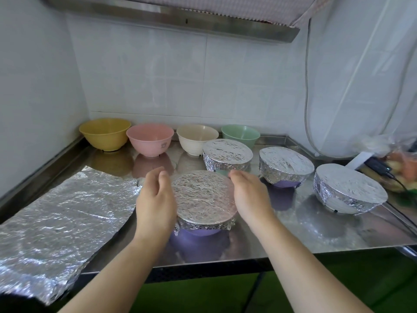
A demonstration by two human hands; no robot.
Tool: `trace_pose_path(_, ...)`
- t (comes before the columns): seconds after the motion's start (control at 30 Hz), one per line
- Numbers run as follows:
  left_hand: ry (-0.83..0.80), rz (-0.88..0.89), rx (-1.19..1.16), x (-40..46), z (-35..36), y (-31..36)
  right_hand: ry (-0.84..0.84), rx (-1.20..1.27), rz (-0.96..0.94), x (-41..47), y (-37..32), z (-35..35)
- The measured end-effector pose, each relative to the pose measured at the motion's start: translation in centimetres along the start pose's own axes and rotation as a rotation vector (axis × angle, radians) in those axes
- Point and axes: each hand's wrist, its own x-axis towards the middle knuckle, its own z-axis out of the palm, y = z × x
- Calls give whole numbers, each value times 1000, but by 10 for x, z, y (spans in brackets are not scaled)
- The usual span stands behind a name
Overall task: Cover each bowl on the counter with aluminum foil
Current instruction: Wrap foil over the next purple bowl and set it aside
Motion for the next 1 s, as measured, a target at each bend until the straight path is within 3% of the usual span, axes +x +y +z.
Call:
trace_pose_path(0.17, -9, -22, -100, -28, 12, 5, -31, 324, 61, 11, -1, 10)
trace_pose_path(0.37, 106, -83, -349, -37, 28, 2, -45, 698, 270, 4, 10, 23)
trace_pose_path(0.83, 161, -116, -536, -34, 40, 0, 90, 889, 319, -1, 18, 33)
trace_pose_path(1.0, 50, -172, -576, -25, 34, -8, 47, 872, 295, -1, 18, 28)
